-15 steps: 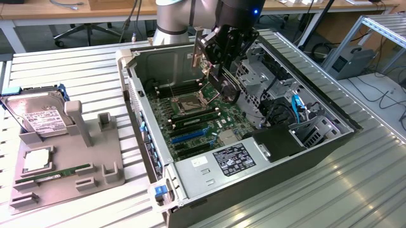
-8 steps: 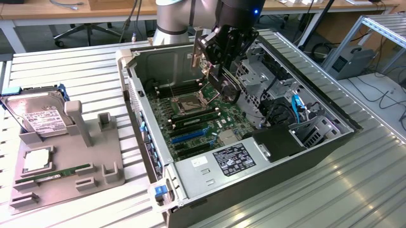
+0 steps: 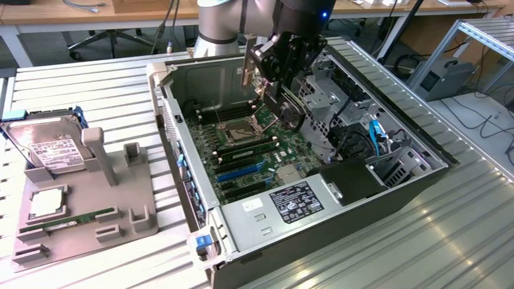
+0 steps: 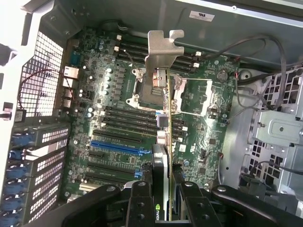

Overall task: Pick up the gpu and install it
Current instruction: 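Insert the gpu into the slot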

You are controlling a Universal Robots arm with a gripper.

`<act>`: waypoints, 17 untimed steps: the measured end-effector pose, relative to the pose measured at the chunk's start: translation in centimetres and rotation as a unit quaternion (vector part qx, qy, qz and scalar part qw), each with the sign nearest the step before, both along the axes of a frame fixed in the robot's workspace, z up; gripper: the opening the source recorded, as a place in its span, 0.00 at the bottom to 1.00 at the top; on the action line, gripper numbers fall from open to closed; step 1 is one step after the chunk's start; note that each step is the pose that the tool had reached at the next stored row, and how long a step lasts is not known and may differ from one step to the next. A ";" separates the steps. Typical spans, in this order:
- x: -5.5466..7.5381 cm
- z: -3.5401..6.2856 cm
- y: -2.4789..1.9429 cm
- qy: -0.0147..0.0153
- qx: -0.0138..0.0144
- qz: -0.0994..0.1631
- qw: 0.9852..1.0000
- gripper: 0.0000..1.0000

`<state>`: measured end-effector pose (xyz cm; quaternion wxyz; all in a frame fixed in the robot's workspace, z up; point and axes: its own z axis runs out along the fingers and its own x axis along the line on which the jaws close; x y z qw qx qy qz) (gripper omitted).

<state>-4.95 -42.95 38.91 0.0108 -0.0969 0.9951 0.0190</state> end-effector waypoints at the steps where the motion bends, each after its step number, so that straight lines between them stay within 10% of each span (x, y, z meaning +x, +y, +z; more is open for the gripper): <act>1: 0.0 0.00 0.00 0.000 0.000 0.001 1.000 0.27; 17: 0.0 -0.05 0.00 0.000 0.000 0.071 0.997 0.27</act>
